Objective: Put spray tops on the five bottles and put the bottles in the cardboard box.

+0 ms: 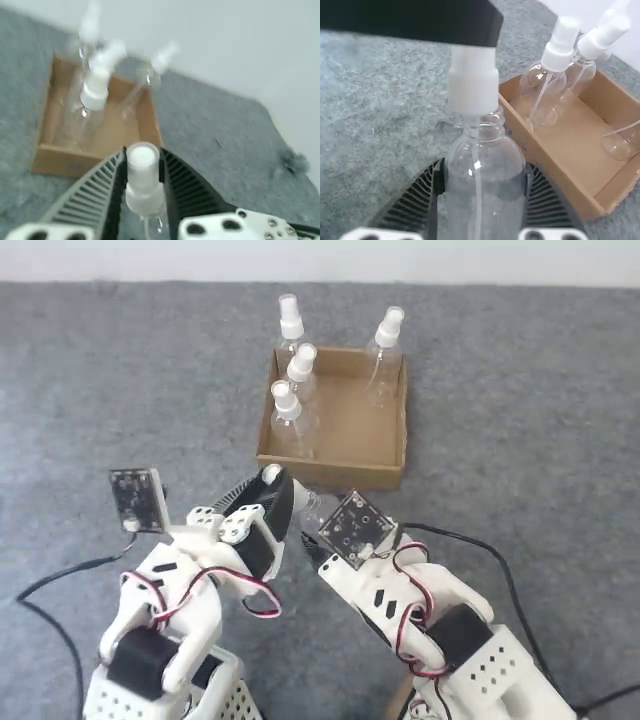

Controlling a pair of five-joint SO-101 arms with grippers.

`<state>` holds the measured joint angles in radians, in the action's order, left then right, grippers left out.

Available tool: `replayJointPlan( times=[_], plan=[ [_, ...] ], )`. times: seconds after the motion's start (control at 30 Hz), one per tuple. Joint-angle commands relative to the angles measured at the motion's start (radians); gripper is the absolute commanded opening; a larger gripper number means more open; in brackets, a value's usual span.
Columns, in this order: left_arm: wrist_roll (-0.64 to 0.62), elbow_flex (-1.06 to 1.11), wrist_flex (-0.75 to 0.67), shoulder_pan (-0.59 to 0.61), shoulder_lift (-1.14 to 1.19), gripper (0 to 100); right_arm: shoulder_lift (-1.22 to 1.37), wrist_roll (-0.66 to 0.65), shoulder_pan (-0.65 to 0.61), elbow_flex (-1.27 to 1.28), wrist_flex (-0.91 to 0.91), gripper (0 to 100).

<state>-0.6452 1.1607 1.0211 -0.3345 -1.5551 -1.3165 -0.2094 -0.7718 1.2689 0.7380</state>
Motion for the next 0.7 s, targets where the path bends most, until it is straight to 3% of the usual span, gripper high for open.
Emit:
replayJointPlan(
  times=[0.0,0.13,0.33,0.67],
  plan=[
    [0.014,0.024,-0.008,-0.026,0.0,1,-0.027,-0.068,0.008,-0.029,-0.027,8.0],
    [0.014,0.025,-0.006,-0.06,0.0,2,-0.027,-0.072,0.008,-0.029,-0.027,8.0],
    [0.008,0.028,-0.003,-0.06,-0.002,15,-0.027,-0.072,0.008,-0.029,-0.025,8.0],
    [0.008,-0.002,0.009,-0.058,-0.002,16,-0.028,-0.072,0.01,-0.011,-0.028,8.0]
  ],
)
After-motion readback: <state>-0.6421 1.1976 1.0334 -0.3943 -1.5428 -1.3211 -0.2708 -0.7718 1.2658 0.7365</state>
